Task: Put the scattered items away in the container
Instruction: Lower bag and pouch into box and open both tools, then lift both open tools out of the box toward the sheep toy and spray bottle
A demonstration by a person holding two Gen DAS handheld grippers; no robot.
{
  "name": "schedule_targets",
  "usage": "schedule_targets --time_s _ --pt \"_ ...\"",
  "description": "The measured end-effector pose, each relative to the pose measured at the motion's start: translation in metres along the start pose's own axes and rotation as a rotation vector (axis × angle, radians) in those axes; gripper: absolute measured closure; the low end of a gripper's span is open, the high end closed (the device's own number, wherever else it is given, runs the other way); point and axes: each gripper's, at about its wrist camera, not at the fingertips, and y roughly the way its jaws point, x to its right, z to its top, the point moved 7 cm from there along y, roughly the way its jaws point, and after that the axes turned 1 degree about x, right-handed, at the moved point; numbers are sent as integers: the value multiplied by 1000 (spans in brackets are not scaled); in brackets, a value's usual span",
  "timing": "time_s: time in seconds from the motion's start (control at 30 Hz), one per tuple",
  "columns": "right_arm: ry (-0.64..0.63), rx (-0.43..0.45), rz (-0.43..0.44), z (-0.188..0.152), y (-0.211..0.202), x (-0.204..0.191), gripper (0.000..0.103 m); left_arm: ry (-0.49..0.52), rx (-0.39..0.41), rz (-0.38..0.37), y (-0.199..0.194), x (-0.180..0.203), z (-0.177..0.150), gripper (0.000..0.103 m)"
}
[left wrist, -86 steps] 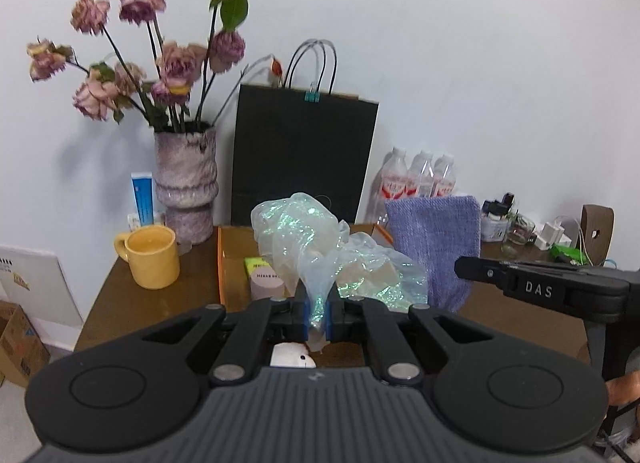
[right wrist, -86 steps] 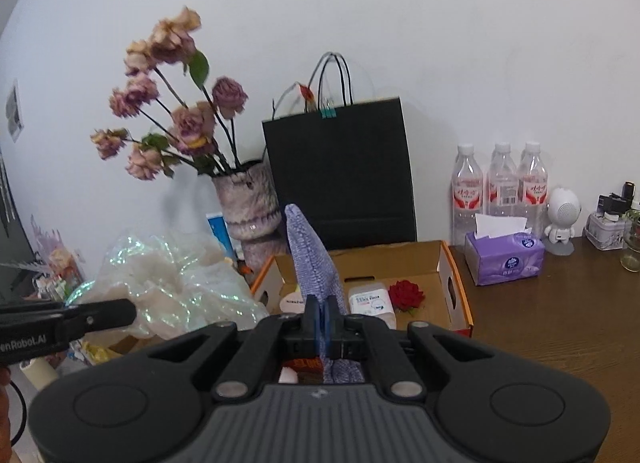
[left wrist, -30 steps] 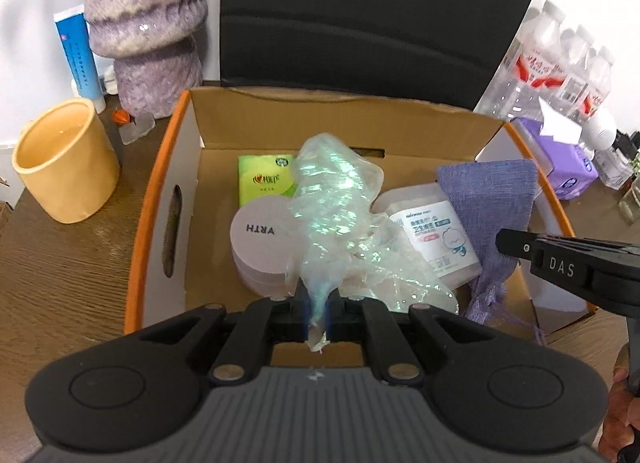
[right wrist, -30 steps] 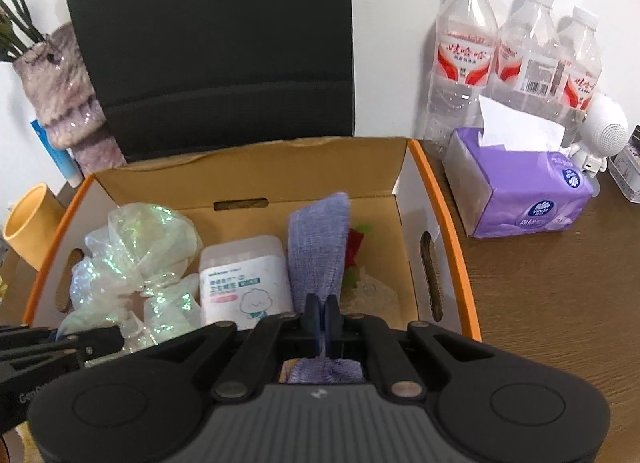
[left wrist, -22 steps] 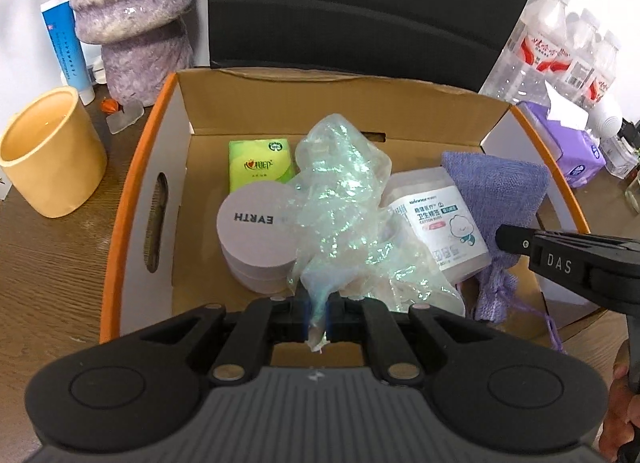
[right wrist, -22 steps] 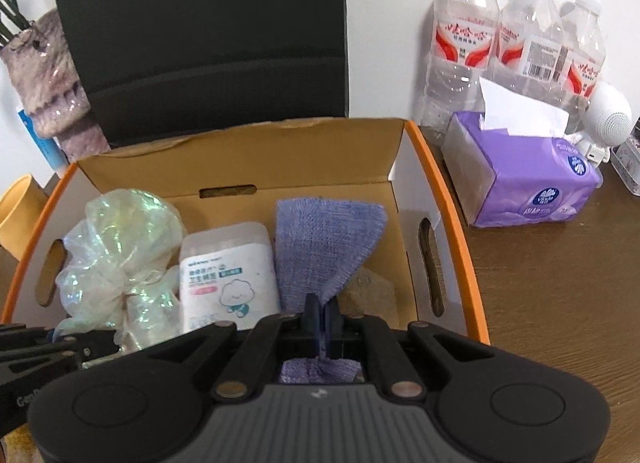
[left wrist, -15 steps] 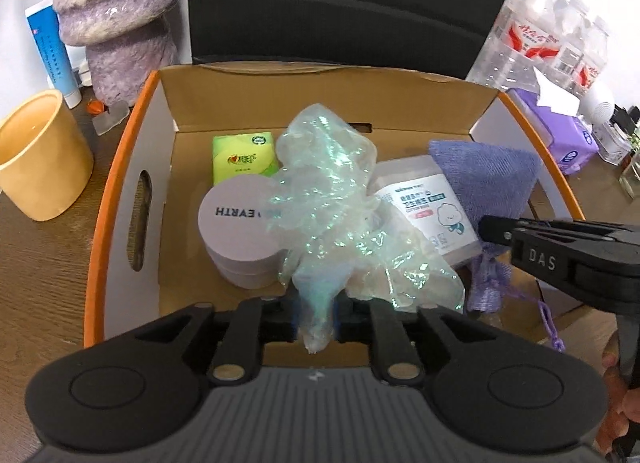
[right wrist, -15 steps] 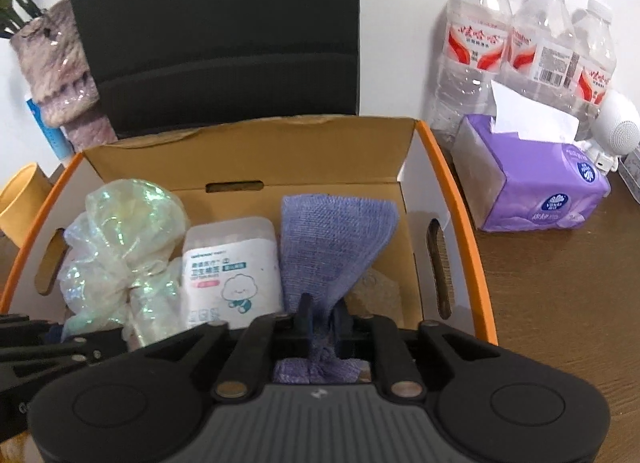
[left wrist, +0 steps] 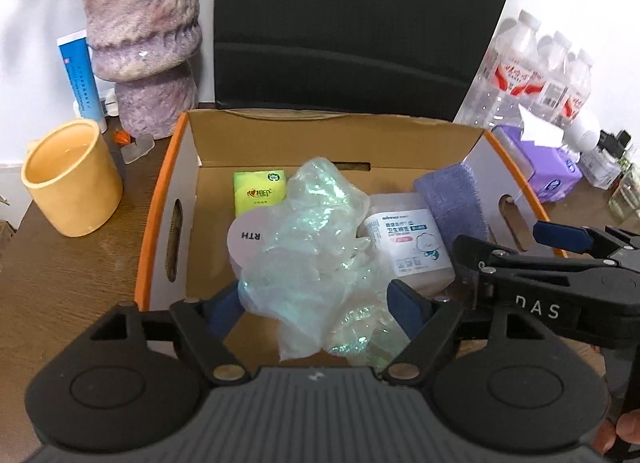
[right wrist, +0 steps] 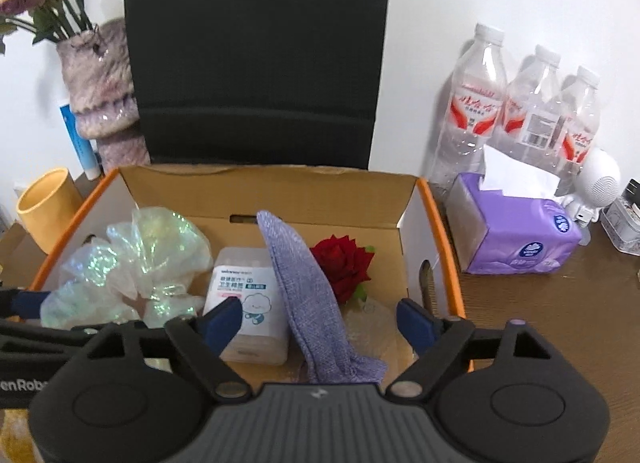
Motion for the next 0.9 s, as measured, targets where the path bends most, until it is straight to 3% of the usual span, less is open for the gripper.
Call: schedule_targets --time_s 0.23,0.37,0.63,0.9 --pt "22 45 27 2 -28 2 12 -15 48 -27 -29 0 -1 16" --pt "39 60 30 0 -47 5 0 -22 79 -43 -49 0 -6 9" --pt "31 82 58 -9 -82 -4 0 0 135 -81 -89 6 -17 1" --pt "-11 123 72 -23 -123 -17 0 14 189 -104 -129 3 -38 0"
